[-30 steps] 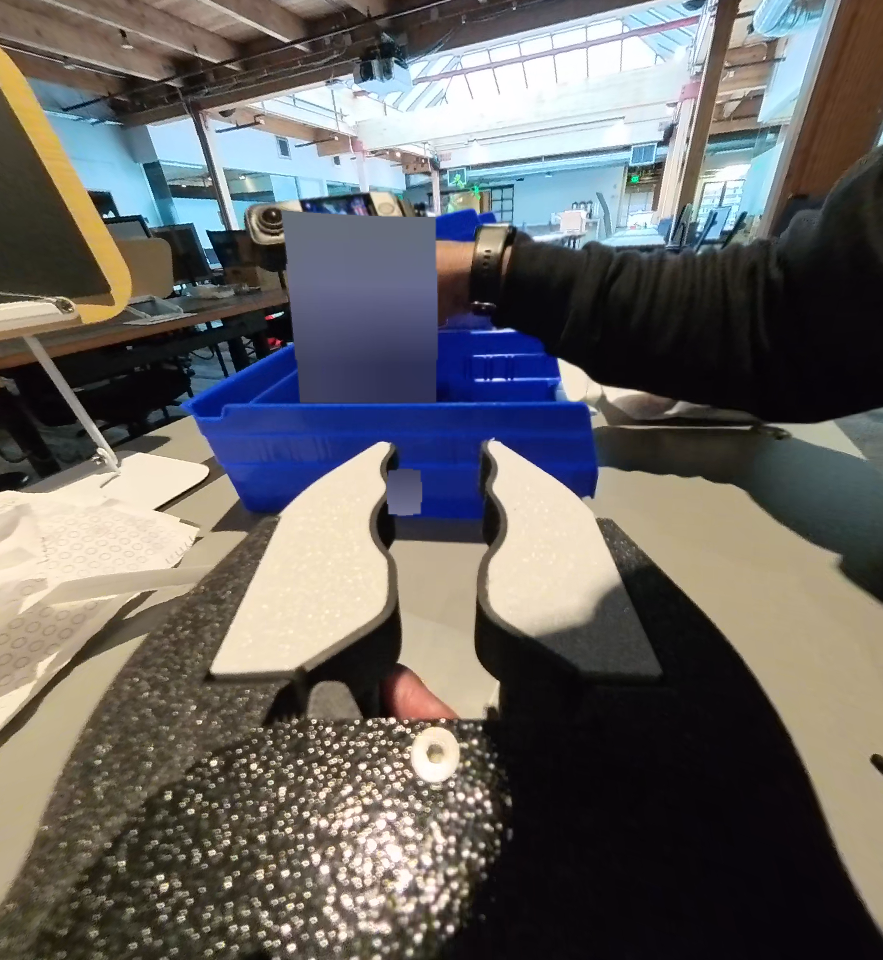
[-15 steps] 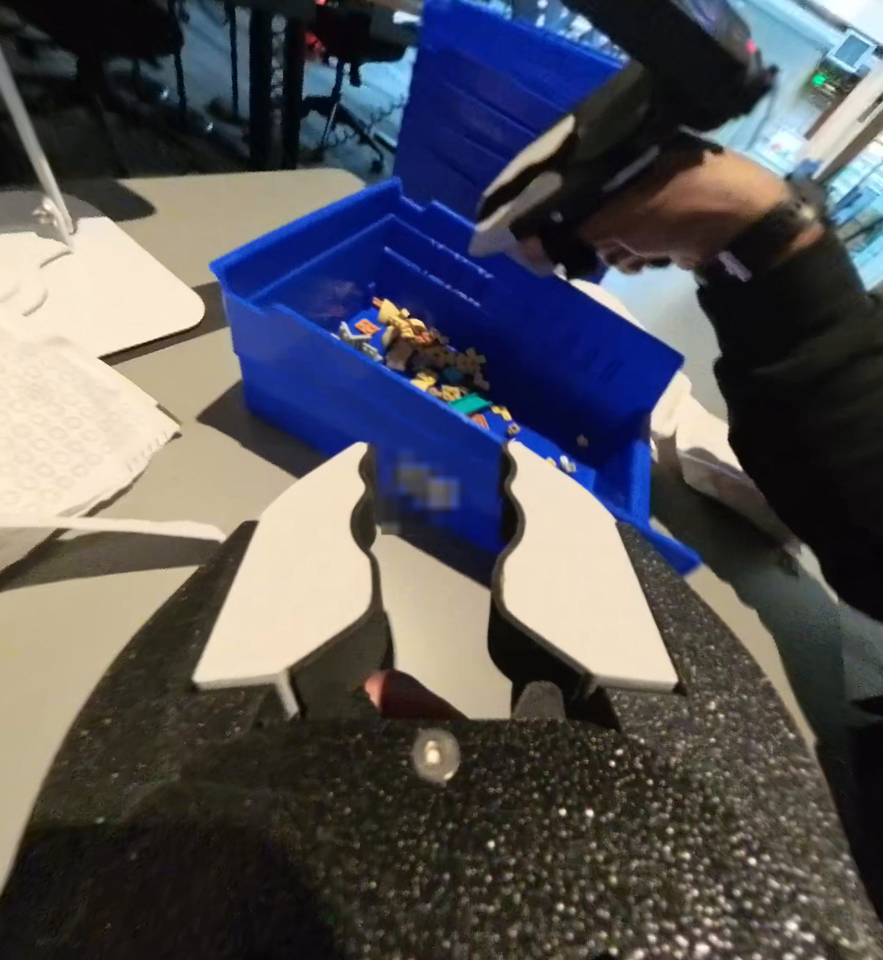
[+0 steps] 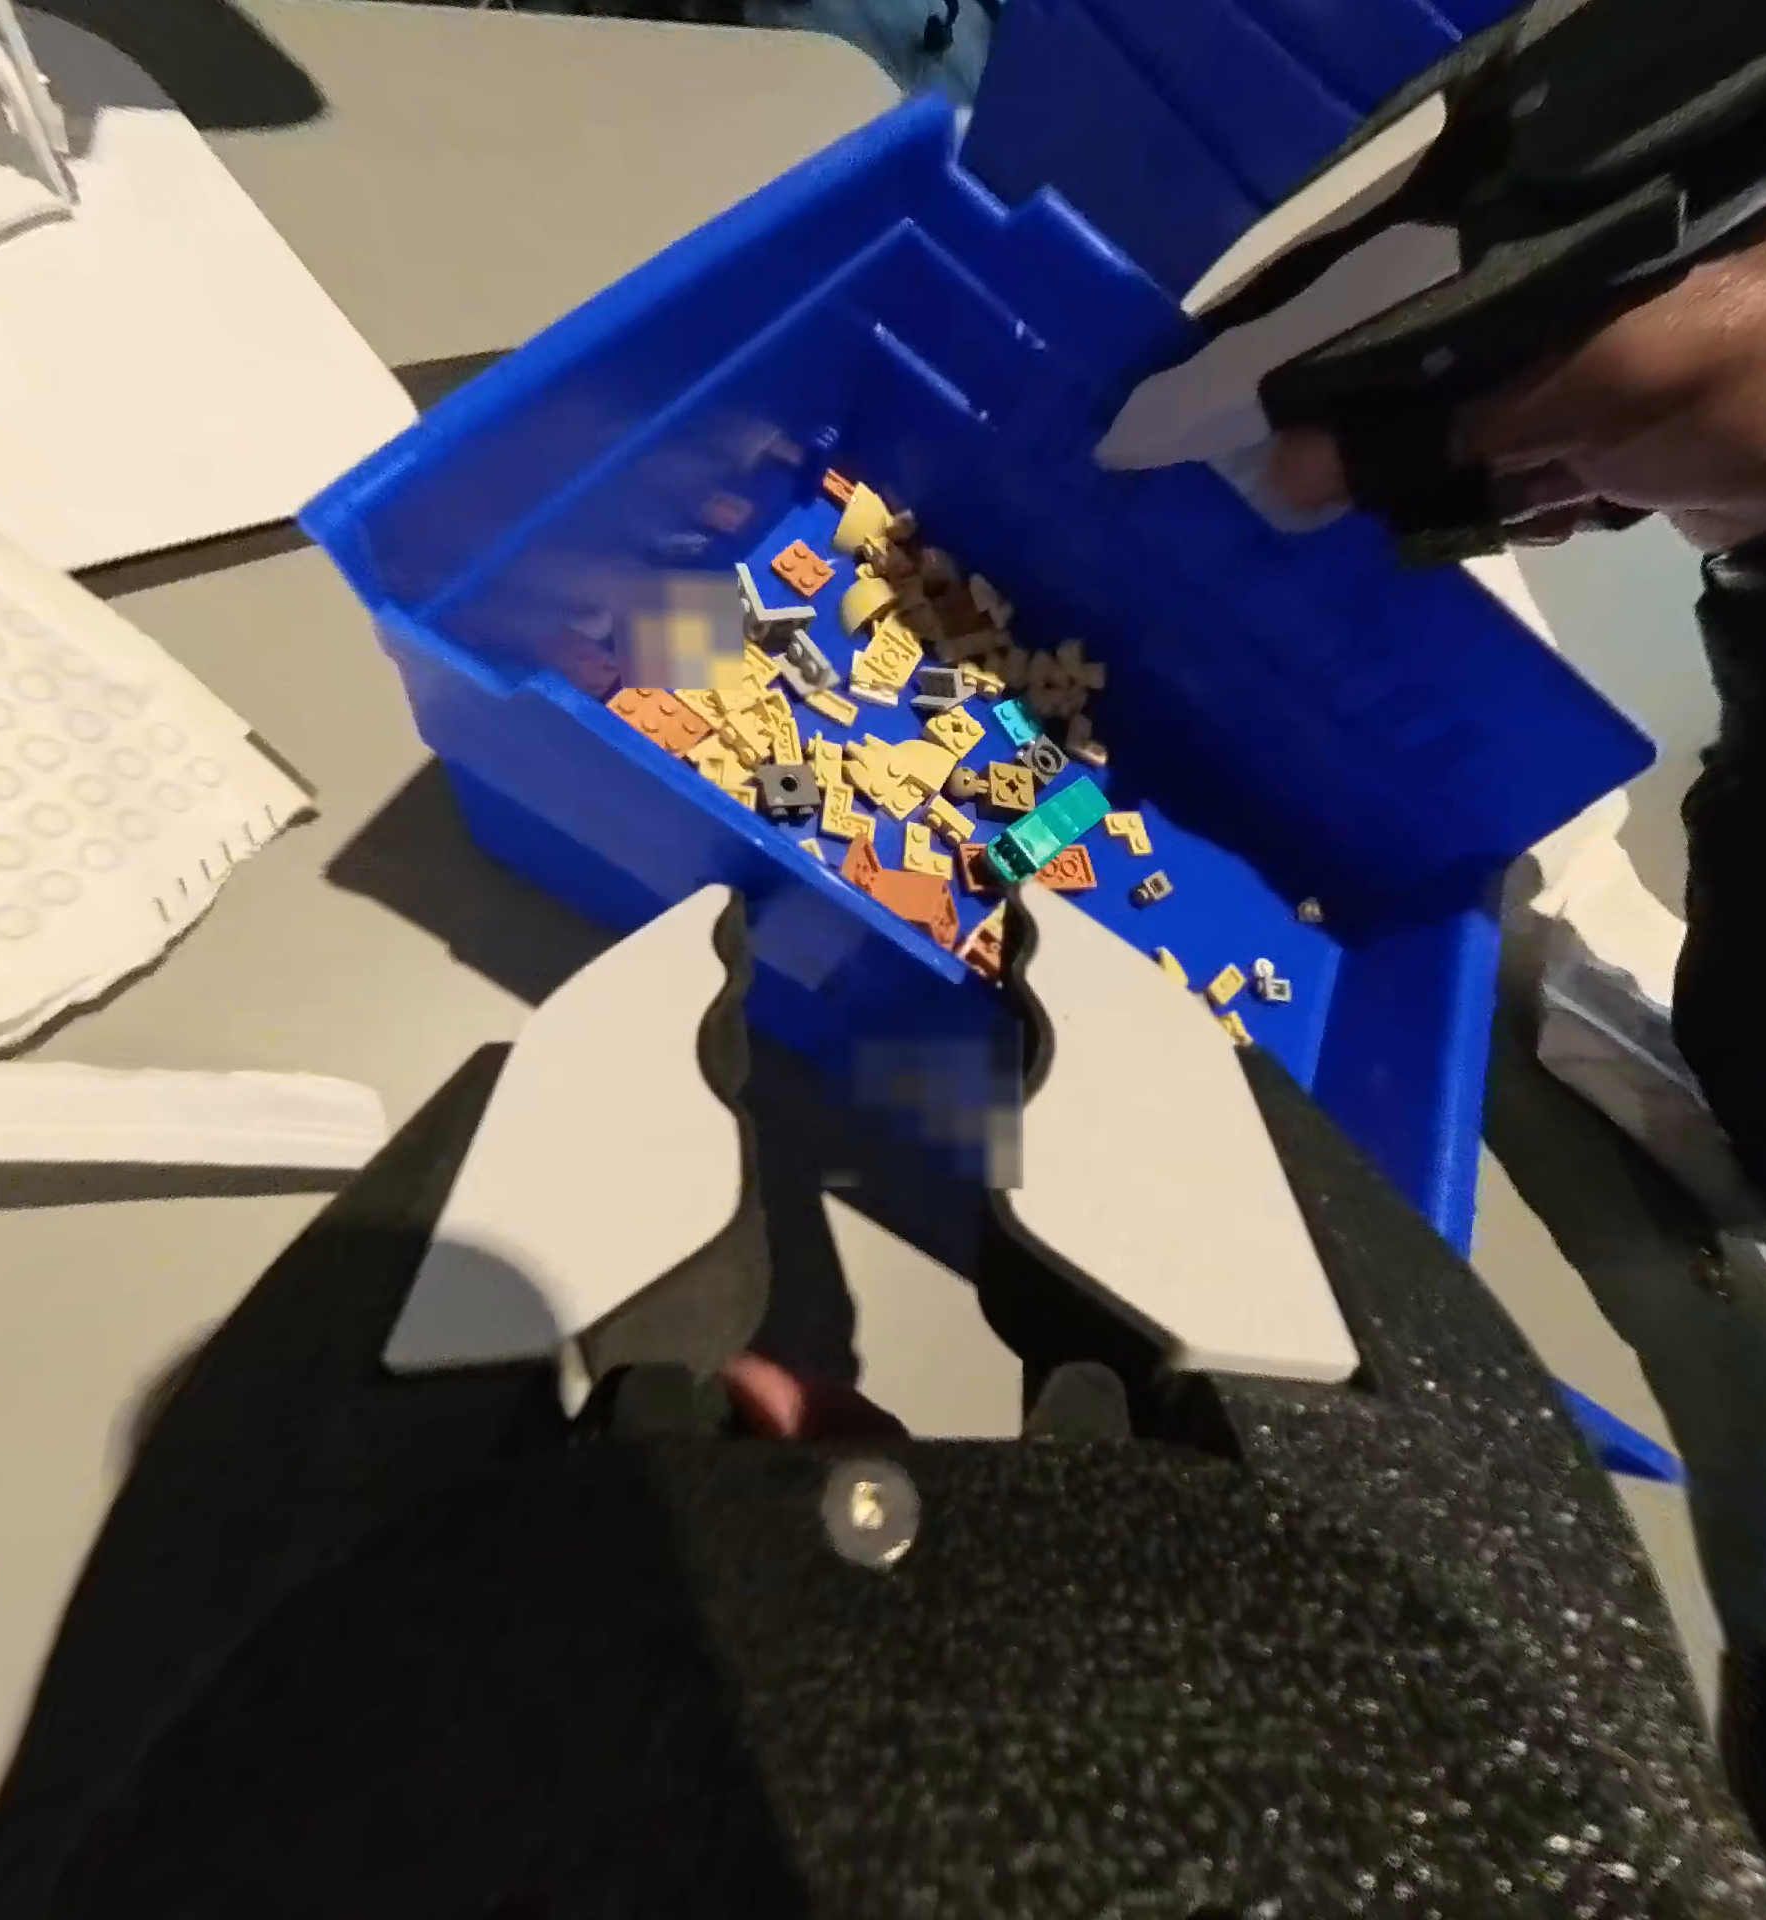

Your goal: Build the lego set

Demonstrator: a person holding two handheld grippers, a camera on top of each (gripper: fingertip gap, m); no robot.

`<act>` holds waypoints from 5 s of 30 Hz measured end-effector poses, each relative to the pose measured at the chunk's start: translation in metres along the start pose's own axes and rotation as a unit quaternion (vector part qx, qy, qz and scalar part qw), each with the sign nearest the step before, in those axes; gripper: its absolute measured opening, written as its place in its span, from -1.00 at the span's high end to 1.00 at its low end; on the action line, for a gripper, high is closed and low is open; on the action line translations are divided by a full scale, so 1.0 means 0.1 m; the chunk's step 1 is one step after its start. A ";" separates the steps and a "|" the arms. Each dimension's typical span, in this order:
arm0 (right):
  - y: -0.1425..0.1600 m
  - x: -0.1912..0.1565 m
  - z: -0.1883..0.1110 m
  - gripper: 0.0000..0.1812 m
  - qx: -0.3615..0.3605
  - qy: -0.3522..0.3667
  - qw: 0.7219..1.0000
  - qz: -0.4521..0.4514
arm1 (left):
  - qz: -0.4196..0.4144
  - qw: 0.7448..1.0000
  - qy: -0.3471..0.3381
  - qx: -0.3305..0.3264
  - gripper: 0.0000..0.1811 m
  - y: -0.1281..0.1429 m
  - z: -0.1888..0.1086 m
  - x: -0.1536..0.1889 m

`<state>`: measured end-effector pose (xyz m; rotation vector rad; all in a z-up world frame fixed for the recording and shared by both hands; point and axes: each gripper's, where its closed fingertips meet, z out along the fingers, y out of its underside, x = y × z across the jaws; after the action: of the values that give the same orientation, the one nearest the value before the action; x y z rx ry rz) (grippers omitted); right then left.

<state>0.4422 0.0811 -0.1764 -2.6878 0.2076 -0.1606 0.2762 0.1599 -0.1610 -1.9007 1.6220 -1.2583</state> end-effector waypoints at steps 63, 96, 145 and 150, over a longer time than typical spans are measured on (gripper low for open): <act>-0.50 -0.27 0.62 1.00 -0.033 0.114 0.993 -0.017 | 0.260 0.937 -0.051 0.227 0.64 -0.68 -0.85 0.20; 0.07 -0.68 -0.36 0.83 0.010 0.107 0.978 -0.180 | 0.290 0.942 0.026 0.170 0.55 -0.36 -0.46 0.37; 0.16 -0.41 -0.85 0.82 0.105 0.176 0.978 -0.036 | 0.384 0.917 -0.011 0.112 0.58 -0.30 -0.54 0.39; -0.07 -0.36 -0.97 0.80 0.147 0.148 0.978 -0.024 | 0.450 0.891 -0.030 0.053 0.56 -0.49 -0.42 0.51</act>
<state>0.3933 0.0529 -0.0890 -2.3644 0.1913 -0.5632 0.2704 0.1391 -0.0817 -0.8671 1.9737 -0.8273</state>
